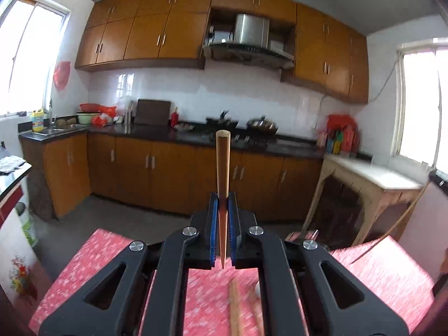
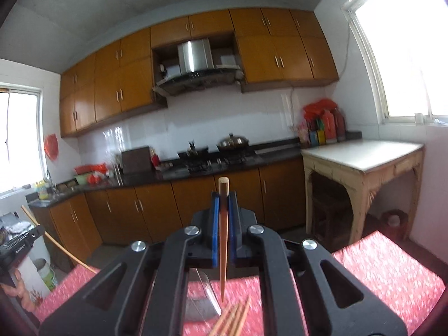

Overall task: Organize utensils
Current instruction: 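Lift the chopsticks in both tools and lower them into the wire holder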

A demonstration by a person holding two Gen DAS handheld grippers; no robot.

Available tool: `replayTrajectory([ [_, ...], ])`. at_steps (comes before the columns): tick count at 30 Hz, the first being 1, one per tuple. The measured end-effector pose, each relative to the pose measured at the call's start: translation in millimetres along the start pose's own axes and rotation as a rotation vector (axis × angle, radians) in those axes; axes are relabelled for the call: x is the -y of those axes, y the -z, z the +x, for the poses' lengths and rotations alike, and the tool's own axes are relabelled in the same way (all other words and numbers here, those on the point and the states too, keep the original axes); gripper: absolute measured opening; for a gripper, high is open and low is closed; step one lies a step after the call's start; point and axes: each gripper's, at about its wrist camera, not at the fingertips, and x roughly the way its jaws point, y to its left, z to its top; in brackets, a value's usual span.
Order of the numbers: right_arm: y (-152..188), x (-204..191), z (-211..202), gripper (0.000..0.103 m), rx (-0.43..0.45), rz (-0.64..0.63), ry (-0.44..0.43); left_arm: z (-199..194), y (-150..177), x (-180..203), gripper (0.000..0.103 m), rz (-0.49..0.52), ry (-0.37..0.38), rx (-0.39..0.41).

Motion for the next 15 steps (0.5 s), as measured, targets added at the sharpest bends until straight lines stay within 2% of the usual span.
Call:
replayTrajectory([
  [3,-17.5,-13.1,10.2,0.007,0.024,-0.005,-0.031,5.5,-21.1,16.3,0.007,-0.036,0.053,0.028],
  [6,-21.3,-23.3,26.8,0.007,0.014,-0.011,-0.054,12.6,-25.2,33.7,0.007,-0.036,0.090,0.034],
  [10,-7.0,-31.0,48.9,0.007,-0.017,-0.016,-0.086,27.1,-13.3,52.8,0.007,-0.014,0.133,0.010],
  [15,19.5,-31.9,70.9,0.007,-0.064,-0.007,-0.119,52.7,6.5,59.6,0.007,-0.001,0.140,-0.053],
])
